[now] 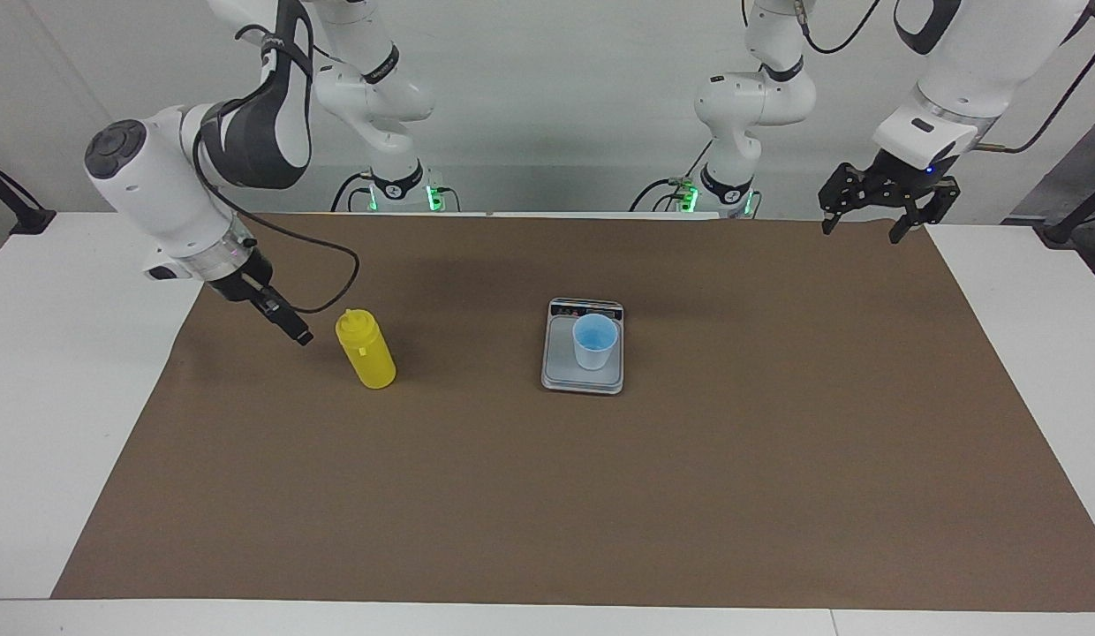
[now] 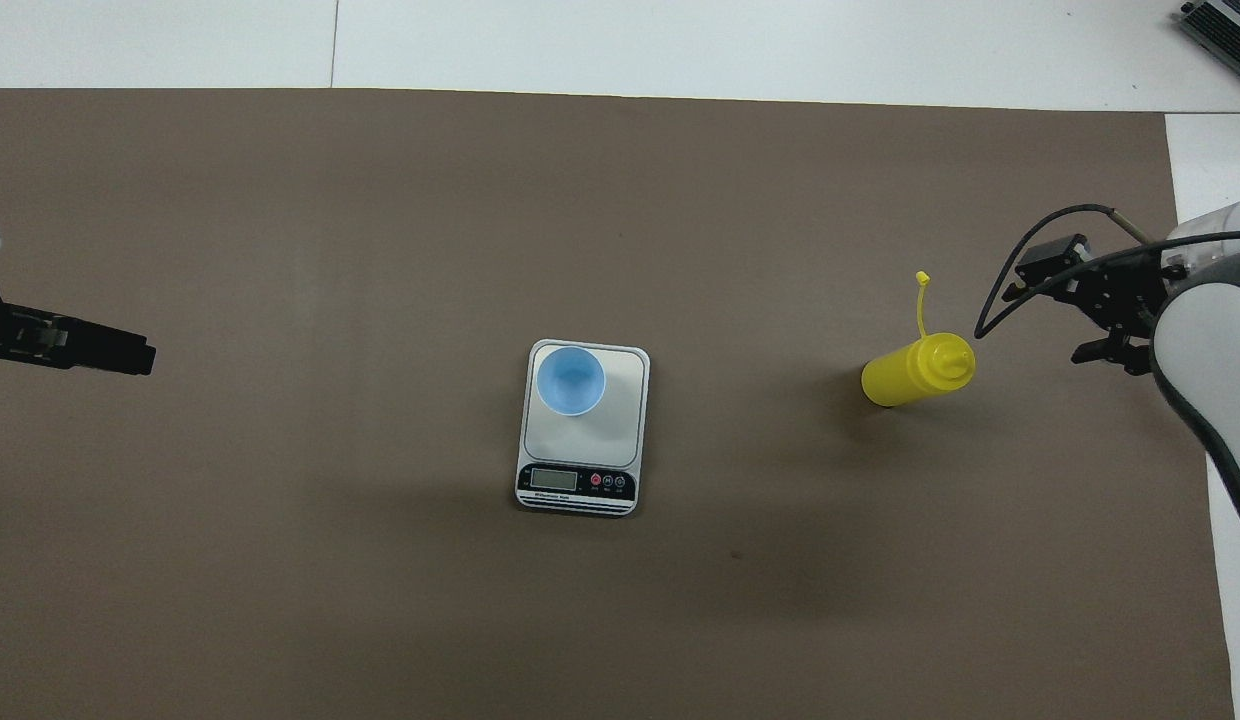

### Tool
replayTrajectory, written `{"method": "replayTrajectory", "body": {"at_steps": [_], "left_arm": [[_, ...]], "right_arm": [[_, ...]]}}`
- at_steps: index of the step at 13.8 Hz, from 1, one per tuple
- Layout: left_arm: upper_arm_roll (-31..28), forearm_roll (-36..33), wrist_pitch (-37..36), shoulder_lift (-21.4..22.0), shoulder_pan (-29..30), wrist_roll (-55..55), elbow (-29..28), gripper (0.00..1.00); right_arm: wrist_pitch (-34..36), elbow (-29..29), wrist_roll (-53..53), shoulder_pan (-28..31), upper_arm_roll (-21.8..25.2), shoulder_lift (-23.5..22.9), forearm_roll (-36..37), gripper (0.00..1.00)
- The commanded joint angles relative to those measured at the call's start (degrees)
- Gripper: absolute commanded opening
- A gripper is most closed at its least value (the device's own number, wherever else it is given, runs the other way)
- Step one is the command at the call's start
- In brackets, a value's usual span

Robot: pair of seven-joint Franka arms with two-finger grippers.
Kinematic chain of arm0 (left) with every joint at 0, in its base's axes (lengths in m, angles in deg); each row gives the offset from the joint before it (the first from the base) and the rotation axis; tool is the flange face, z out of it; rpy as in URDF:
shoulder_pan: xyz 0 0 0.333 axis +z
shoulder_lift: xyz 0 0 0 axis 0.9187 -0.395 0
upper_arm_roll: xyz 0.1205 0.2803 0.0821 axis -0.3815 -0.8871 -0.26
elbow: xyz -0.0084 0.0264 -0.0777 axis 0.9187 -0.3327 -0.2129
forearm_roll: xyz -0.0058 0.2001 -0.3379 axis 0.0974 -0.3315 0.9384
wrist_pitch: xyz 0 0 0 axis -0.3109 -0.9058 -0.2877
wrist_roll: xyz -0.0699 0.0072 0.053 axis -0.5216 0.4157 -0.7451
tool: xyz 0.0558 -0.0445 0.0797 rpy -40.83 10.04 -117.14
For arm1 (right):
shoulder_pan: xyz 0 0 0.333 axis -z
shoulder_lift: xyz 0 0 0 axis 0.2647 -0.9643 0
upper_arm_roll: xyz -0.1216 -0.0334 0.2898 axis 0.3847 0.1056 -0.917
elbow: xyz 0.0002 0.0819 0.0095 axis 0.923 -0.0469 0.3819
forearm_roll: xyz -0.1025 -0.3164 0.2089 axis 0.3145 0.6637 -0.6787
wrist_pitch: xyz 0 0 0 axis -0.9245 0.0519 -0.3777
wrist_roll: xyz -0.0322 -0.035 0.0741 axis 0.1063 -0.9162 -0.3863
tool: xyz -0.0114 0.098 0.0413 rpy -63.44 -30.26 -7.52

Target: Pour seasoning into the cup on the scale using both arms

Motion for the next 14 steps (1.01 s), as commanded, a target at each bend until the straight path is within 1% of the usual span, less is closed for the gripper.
{"method": "replayTrajectory", "body": {"at_steps": [1, 3, 4, 6, 8, 9, 11, 14], "left_arm": [[0.42, 0.73, -0.64, 1.49, 1.02, -0.62, -1.13, 1.00], [0.50, 0.73, -0.55, 1.49, 1.02, -0.62, -1.13, 1.00], [0.42, 0.73, -0.55, 1.49, 1.02, -0.62, -1.22, 1.00], [0.41, 0.73, -0.55, 1.49, 1.02, -0.62, -1.22, 1.00], [0.42, 0.73, -0.55, 1.49, 0.94, -0.62, -1.22, 1.00], [0.41, 0.73, -0.63, 1.49, 0.94, -0.62, -1.22, 1.00], [0.42, 0.73, -0.55, 1.49, 0.94, -0.62, -1.22, 1.00], [0.42, 0.73, -0.55, 1.49, 1.02, -0.62, -1.22, 1.00]], "right_arm": [[0.51, -0.43, 7.60, -3.65, -0.27, 4.86, 4.05, 1.00], [1.56, 1.85, 10.86, -7.69, -0.36, 5.39, 12.29, 1.00], [2.26, 3.43, 12.10, -8.58, -0.44, 5.31, 13.20, 1.00], [4.45, 6.76, 12.46, -8.59, -0.79, 4.96, 12.95, 1.00], [9.36, 11.33, 12.73, -8.15, -0.80, 4.25, 11.47, 1.00], [11.30, 12.22, 12.73, -7.89, -0.62, 4.51, 9.71, 1.00], [14.56, 12.14, 12.73, -6.66, -0.18, 5.22, 6.46, 1.00], [15.62, 11.88, 12.99, -5.87, -0.18, 5.48, 6.01, 1.00]]}}
